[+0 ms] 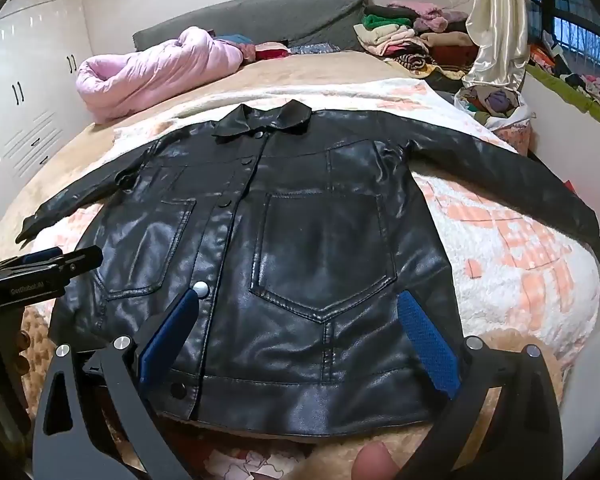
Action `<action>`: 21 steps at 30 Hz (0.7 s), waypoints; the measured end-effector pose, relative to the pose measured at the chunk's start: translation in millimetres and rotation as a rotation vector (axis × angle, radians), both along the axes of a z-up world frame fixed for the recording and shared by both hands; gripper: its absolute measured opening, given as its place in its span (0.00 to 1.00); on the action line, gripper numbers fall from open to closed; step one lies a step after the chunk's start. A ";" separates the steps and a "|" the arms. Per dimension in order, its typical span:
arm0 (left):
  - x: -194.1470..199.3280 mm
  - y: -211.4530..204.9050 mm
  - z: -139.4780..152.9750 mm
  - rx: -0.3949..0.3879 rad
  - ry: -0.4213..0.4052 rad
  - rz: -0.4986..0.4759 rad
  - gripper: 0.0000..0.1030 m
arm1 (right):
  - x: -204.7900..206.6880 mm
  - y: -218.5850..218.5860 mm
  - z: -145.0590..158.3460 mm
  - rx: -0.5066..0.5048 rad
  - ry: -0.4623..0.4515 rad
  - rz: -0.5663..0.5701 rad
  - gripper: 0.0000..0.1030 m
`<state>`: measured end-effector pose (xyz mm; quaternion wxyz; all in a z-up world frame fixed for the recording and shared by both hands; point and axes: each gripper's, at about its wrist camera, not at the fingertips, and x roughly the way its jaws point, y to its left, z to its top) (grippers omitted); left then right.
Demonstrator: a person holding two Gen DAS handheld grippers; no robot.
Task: Fold large clothes
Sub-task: 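Position both grippers open over the black leather jacket's front hem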
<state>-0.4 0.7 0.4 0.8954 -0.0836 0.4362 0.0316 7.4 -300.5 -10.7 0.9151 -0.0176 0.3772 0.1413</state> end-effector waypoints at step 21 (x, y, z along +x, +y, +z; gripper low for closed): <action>2.4 -2.7 2.9 0.012 0.002 0.000 0.91 | -3.5 1.8 4.2 0.020 -0.007 0.013 0.96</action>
